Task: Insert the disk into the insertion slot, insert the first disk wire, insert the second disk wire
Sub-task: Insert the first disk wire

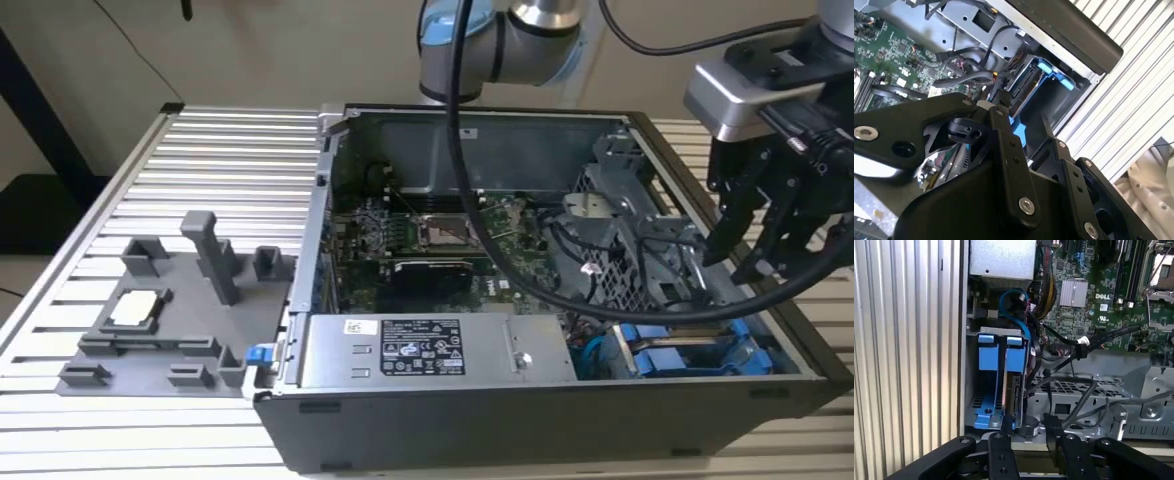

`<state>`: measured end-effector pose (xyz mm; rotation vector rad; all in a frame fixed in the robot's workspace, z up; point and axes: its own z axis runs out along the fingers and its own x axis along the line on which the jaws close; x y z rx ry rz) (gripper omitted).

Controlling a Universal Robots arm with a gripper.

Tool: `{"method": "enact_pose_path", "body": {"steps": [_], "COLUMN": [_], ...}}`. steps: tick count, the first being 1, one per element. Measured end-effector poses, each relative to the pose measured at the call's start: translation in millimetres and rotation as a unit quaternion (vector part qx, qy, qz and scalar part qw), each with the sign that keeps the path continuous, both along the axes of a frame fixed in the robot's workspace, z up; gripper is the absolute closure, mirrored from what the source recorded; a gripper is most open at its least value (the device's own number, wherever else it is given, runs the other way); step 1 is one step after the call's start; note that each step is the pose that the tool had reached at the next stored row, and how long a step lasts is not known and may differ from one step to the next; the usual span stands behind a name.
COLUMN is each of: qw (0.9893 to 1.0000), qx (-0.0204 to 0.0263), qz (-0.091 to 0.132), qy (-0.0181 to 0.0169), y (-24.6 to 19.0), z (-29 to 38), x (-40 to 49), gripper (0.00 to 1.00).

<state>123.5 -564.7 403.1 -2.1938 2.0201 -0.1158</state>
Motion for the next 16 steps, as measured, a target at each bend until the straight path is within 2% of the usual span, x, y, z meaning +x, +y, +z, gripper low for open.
{"method": "enact_pose_path", "body": {"steps": [5,8,13,16], "qw": [0.9998,0.9997,0.9997,0.9996], "qx": [0.0022,0.0025,0.0032,0.0032], "qz": [0.014,0.017,0.018,0.018], "qy": [-0.0141,-0.0156,-0.0164,-0.0194], "y": [1.8,3.3,8.4,10.3], "z": [-2.5,-4.0,-6.0,-8.0], "x": [0.0,-0.1,-1.1,-1.9], "gripper": [0.59,0.59,0.59,0.59]}}
